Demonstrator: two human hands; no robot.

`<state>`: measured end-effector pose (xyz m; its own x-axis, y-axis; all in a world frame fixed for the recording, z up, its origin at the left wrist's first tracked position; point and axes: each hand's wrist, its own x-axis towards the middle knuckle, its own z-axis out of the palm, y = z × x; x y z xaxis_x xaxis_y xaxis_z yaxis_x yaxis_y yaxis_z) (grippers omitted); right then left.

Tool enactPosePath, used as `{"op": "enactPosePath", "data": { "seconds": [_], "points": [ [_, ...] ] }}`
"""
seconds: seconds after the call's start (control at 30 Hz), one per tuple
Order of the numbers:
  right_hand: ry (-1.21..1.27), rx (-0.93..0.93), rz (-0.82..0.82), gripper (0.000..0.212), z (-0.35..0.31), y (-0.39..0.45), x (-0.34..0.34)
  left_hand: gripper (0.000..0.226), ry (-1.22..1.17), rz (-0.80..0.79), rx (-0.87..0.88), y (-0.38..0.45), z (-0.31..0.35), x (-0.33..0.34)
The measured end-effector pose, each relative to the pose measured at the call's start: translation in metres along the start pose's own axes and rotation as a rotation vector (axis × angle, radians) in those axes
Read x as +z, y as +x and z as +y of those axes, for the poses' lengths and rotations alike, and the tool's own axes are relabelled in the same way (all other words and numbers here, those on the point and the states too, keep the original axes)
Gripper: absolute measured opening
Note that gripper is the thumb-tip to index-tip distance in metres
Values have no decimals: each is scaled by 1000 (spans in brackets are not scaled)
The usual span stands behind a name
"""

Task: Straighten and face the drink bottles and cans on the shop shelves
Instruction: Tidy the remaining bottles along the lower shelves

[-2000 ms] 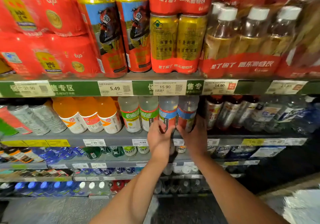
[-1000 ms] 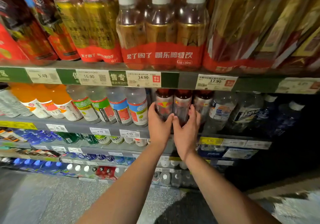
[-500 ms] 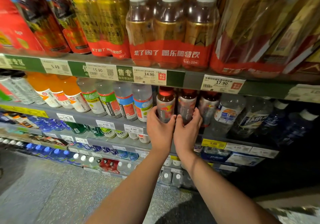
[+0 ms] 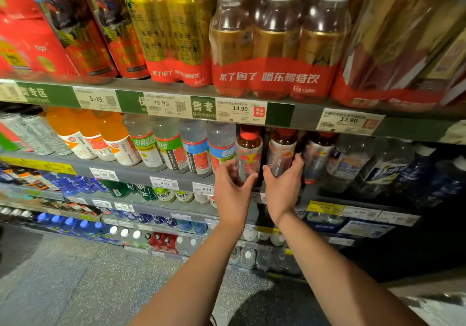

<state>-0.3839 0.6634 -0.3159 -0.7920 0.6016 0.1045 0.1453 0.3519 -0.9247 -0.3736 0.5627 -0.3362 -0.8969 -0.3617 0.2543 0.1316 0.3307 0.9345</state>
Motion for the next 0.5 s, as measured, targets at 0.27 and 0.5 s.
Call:
{"op": "enactPosePath", "data": {
  "seconds": [0.27,0.5],
  "points": [
    [-83,-44,3,78,6,-10,-2,47,-112,-156,-25,9,-13,-15],
    [124,-64,-34,61,8,-25,-14,27,-119,-153,143,0,-2,-21]
  ]
}}
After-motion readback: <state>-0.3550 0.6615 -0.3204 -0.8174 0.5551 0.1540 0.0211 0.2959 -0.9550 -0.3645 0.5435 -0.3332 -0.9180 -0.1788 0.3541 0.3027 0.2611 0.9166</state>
